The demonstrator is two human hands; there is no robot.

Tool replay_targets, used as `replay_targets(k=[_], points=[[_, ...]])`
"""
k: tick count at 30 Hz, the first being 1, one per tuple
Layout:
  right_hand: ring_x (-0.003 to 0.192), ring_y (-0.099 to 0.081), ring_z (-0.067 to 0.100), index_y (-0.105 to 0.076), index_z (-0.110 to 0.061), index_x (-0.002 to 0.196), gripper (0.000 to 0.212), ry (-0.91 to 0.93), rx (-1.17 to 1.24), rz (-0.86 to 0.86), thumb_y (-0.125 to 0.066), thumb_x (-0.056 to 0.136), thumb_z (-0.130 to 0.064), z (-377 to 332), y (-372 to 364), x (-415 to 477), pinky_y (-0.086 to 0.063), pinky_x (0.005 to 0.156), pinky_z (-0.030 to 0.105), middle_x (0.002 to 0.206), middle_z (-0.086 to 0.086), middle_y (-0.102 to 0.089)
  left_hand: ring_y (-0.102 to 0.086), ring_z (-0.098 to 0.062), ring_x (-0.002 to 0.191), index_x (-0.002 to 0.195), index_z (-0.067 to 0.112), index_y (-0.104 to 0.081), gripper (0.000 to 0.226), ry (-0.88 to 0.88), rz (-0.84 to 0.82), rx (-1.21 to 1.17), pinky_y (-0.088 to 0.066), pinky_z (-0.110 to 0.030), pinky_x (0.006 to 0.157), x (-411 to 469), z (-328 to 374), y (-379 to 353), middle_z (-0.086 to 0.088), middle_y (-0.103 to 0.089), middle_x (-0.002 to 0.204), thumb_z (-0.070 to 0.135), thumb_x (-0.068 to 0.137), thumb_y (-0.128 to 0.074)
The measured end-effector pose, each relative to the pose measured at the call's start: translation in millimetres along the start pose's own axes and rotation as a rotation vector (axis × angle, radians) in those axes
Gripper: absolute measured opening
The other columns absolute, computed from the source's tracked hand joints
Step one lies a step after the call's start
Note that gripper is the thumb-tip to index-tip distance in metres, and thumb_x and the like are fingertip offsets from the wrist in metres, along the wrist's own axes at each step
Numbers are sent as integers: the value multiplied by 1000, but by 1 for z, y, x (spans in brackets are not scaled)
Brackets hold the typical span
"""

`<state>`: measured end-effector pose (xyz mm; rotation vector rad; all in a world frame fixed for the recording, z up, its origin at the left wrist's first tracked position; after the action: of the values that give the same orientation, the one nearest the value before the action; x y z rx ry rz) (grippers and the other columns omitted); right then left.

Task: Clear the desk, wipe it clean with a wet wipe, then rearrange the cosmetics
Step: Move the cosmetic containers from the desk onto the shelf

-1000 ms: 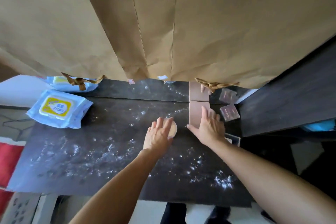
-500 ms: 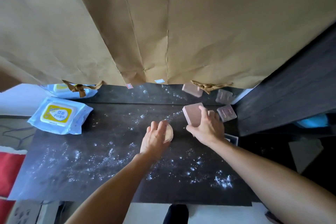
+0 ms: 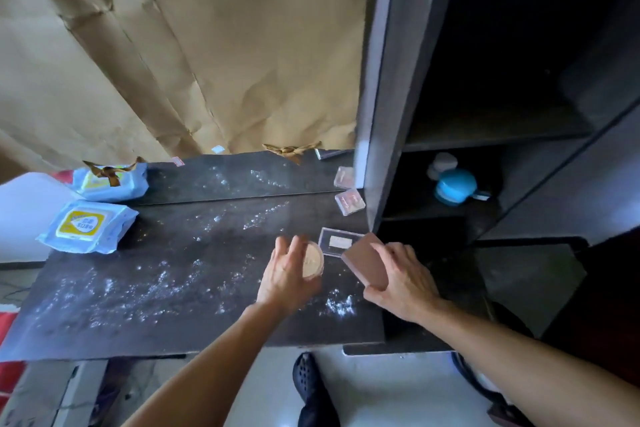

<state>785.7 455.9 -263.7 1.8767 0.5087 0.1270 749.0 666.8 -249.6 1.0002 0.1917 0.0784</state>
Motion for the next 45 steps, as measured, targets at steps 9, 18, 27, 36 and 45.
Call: replay_targets(k=[9, 18, 27, 36, 45], points=[[111, -41, 21, -37, -26, 136, 83, -163, -46, 79, -50, 61, -58, 137, 62, -91, -49, 81, 35, 120, -2, -45, -52, -29, 97, 123, 24, -45, 63, -172, 32, -51, -50, -39, 78, -6, 162, -59, -5, -44, 111, 27, 67, -73], [109, -43, 24, -42, -23, 134, 84, -320, 5, 163, -50, 57, -55, 208, 91, -112, -47, 85, 36, 116, 1, -49, -50, -31, 106, 130, 22, -41, 67, -174, -22, 110, -51, -42, 81, 68, 217, -90, -9, -43, 116, 31, 72, -73], [96, -52, 26, -52, -18, 126, 79, -358, 17, 223, -56, 54, -50, 236, 94, -84, -48, 83, 37, 105, 3, -55, -56, -39, 105, 136, 19, -35, 62, -58, -94, 74, -48, -40, 81, 137, 208, -106, -17, -48, 124, 34, 83, -65], [100, -52, 26, -52, -20, 126, 79, -354, 31, 219, -55, 55, -51, 232, 91, -66, -51, 80, 40, 106, 1, -54, -60, -32, 106, 136, 24, -39, 60, -35, -159, -128, -51, -39, 88, 167, 214, -114, -12, -60, 119, 28, 84, -67], [109, -46, 20, -45, -23, 134, 82, -219, 8, 182, -53, 59, -55, 212, 115, -69, -49, 84, 36, 118, -3, -50, -53, -37, 108, 130, 12, -49, 50, -116, 77, 110, -49, -44, 82, 108, 225, -76, -15, -47, 128, 23, 83, -63]])
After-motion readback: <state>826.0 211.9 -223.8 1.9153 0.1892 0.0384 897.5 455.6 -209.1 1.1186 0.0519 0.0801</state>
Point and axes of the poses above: each hand's wrist, its own x-axis towards the middle knuckle, its own y-axis out of the back of the hand, z = x × y, the point moved 7 cm from there along x, towards the middle knuckle
